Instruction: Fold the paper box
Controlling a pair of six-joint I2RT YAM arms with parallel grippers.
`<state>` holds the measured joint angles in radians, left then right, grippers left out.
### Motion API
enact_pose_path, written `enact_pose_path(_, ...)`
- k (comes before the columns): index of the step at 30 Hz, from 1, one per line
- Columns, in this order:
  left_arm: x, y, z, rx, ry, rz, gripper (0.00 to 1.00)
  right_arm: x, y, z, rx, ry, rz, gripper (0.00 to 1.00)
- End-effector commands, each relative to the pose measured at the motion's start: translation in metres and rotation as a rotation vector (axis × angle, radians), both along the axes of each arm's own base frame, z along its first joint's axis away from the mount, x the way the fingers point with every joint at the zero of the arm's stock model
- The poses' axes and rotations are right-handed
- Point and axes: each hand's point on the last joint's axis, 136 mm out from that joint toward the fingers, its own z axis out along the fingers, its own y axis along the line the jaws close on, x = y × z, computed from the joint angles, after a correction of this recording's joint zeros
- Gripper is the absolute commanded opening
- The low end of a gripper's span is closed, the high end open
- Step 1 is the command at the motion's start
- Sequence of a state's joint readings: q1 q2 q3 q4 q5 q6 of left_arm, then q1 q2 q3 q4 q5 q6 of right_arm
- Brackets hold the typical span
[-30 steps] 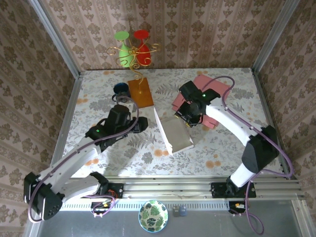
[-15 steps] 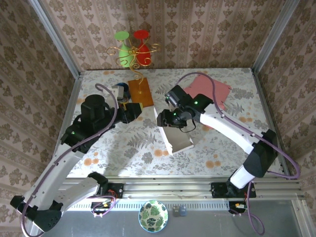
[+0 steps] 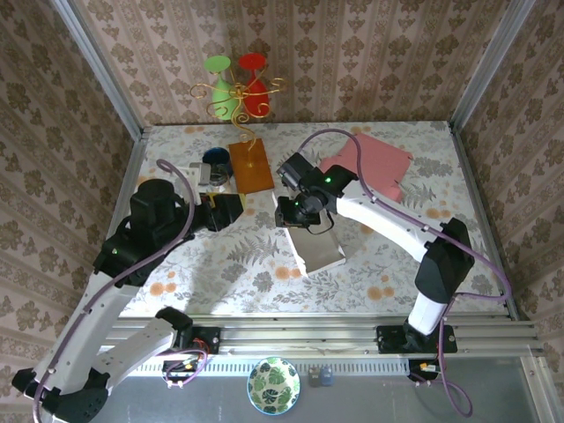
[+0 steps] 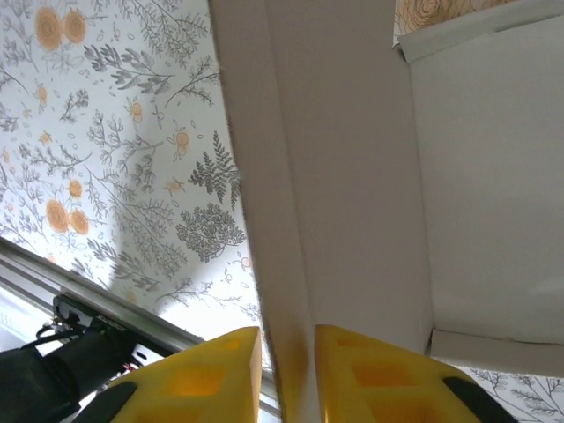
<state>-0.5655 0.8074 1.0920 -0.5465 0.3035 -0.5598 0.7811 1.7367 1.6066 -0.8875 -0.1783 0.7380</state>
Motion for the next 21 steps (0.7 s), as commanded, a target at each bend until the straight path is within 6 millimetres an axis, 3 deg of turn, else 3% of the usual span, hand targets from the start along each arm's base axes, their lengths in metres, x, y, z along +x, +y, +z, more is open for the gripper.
enact_pose_path(1,-0.004,0.002,-0.008,0.019,0.016,-0.012,0.53,0.011,0.001,0.011,-0.012,-0.047,-0.086,0.15)
enact_pose_path(7,-0.007,0.000,-0.009,0.008,0.030,-0.030,0.53,0.025,-0.006,0.030,0.021,-0.130,-0.295,0.00)
enact_pose_path(16,-0.018,0.000,-0.020,-0.006,0.065,-0.057,0.53,0.038,-0.042,0.065,-0.016,-0.236,-0.784,0.00)
enact_pose_path(21,-0.022,-0.002,-0.028,-0.007,0.096,-0.070,0.52,0.035,-0.072,0.067,-0.095,-0.196,-1.120,0.00)
